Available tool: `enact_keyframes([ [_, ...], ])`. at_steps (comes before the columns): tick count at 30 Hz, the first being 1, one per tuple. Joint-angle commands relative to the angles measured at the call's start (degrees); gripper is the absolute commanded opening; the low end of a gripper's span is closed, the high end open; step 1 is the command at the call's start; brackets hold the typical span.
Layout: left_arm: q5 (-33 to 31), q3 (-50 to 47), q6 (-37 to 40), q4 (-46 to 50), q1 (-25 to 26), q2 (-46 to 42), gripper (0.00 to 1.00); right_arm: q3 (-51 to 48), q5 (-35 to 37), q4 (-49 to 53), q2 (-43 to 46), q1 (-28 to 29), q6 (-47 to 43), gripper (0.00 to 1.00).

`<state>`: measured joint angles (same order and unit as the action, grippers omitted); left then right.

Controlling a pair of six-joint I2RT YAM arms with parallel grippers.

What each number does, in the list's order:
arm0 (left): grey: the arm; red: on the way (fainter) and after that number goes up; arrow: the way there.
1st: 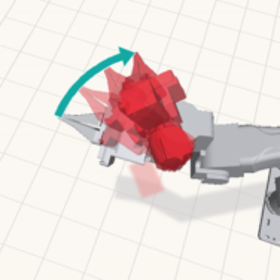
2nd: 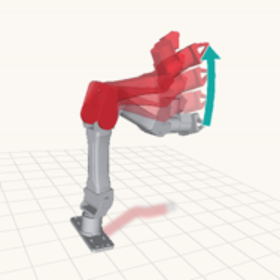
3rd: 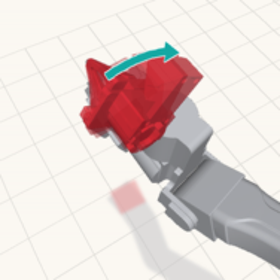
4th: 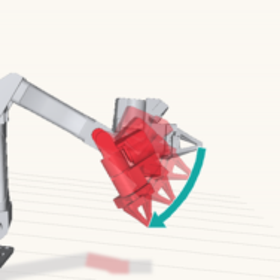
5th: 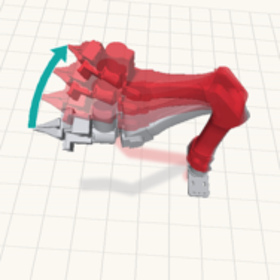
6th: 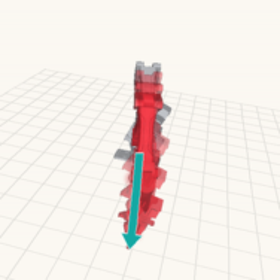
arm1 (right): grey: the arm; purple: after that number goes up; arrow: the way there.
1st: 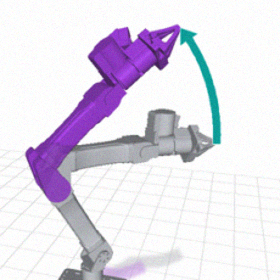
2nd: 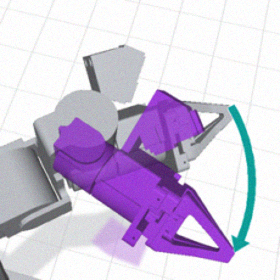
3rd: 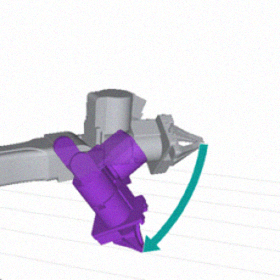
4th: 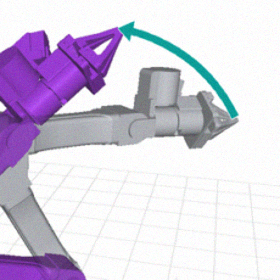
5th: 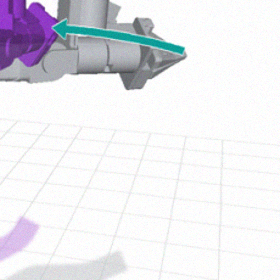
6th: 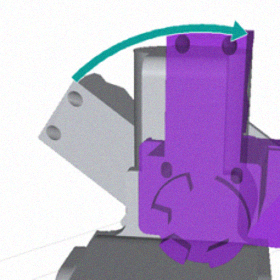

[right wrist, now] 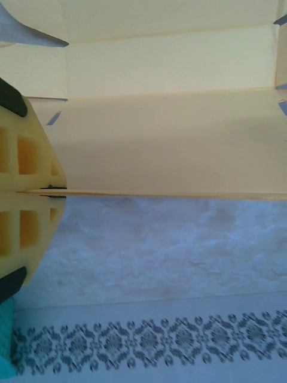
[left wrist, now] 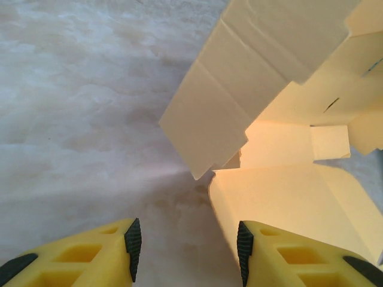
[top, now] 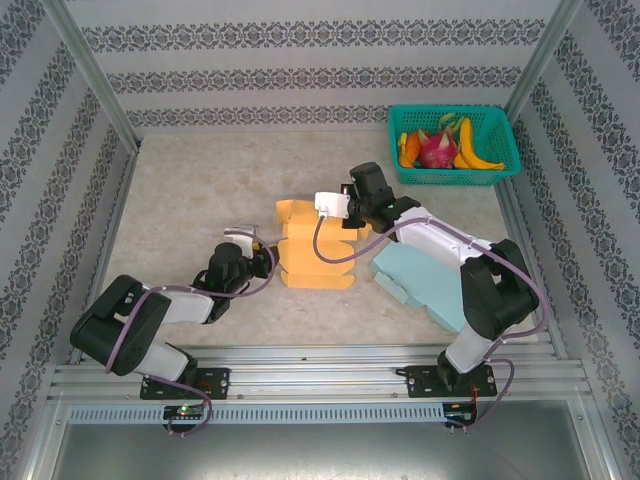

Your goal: Fold the paper box

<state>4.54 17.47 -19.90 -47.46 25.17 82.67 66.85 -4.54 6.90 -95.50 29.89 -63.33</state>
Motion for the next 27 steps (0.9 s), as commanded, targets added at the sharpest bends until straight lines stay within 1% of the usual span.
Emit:
enact_keyframes([
  [1, -1.28, -1.78, 4.03, -4.79, 0.58, -3.3, 0.48, -2.66, 1.1, -6.34, 1.68, 1.85, -5.19, 0.0],
  [4, -2.27, -3.94, 5.26, -5.1, 0.59, -7.2, 0.48, -2.6, 3.3, -6.89, 0.98, 2.62, -7.06, 0.0],
  [7, -5.08, -5.11, 4.98, -4.14, 0.58, -9.87, 0.47, -3.63, 2.52, -7.91, 0.76, 2.72, -8.93, 0.0],
  [10, -7.13, -4.04, 5.17, -3.27, 0.56, -8.4, 0.45, -5.22, 0.05, -9.21, 0.75, 2.72, -11.91, 0.0],
  [13, -7.5, -4.55, 5.22, -7.55, 0.33, -5.01, 0.43, -9.17, -2.91, -14.89, 1.24, 2.94, -16.31, 0.0],
  [17, -5.05, -4.5, 6.13, -9.74, 0.24, -3.16, 0.43, -10.94, -3.32, -19.03, 0.57, 3.07, -17.32, 0.0],
  [21, -0.95, -3.55, 7.44, -10.17, 0.28, -2.0, 0.44, -10.49, -2.78, -19.11, -1.46, 3.26, -18.1, 0.0],
  [27, 5.24, -2.41, 8.29, -12.44, 0.24, 1.38, 0.44, -10.29, -3.02, -19.85, -2.57, 3.14, -17.0, 0.0],
])
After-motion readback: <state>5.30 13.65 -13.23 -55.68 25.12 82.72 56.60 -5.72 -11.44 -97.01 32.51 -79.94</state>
